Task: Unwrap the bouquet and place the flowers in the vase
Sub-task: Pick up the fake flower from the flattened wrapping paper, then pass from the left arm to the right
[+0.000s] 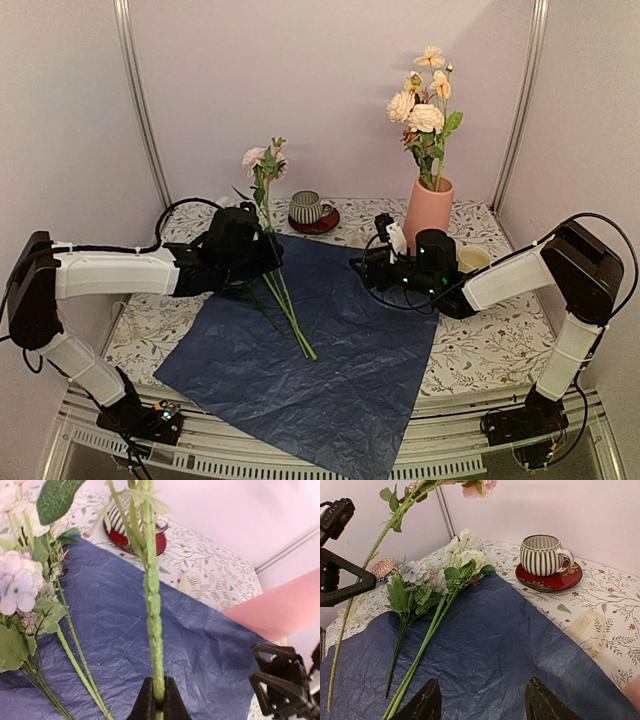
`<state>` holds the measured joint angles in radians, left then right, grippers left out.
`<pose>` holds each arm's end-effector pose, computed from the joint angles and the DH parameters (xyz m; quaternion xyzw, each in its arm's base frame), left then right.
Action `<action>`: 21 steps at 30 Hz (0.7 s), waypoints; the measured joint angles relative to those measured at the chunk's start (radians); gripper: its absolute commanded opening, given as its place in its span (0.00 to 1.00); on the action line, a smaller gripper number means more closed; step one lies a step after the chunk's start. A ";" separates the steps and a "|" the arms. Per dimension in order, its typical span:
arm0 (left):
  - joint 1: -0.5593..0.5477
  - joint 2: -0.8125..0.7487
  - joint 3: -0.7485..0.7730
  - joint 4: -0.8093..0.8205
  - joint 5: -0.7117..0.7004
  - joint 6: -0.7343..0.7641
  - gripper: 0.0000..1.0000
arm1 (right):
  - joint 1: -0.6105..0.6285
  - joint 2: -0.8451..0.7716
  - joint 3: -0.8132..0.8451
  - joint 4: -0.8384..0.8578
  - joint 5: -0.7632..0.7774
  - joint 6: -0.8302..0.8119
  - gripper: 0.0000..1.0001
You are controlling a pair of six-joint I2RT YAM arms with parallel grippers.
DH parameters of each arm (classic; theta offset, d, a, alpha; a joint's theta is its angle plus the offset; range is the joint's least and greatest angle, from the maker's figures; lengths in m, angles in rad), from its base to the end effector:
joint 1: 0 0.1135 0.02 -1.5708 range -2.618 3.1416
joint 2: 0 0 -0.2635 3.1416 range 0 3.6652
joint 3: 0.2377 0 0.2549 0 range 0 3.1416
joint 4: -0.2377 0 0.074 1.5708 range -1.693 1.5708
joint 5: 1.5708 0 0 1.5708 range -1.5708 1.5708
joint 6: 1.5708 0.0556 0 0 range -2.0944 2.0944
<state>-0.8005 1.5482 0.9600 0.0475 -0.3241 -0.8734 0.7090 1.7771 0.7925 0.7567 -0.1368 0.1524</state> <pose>0.2648 -0.2475 0.2242 -0.1107 0.8554 -0.2670 0.4298 0.2886 0.2576 0.1691 -0.2555 0.7394 0.3078 0.5416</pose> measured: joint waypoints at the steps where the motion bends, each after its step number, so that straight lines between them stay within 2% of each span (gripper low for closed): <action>1: -0.002 -0.022 -0.022 0.021 0.006 0.017 0.00 | 0.000 0.000 0.000 0.000 0.000 0.000 0.58; 9: -0.006 -0.209 -0.202 0.218 0.117 0.154 0.00 | 0.000 -0.018 0.000 -0.013 -0.029 -0.010 0.57; 15: -0.008 -0.350 -0.325 0.349 0.218 0.260 0.00 | 0.000 -0.103 0.011 -0.068 -0.132 -0.014 0.57; 21: -0.008 -0.431 -0.384 0.420 0.311 0.333 0.00 | 0.005 -0.185 0.052 -0.127 -0.248 0.012 0.57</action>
<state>-0.8089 1.1168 0.5758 0.4675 -0.0135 -0.5400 0.7143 1.5925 0.8444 0.6296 -0.3843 0.1646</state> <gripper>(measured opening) 0.036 0.570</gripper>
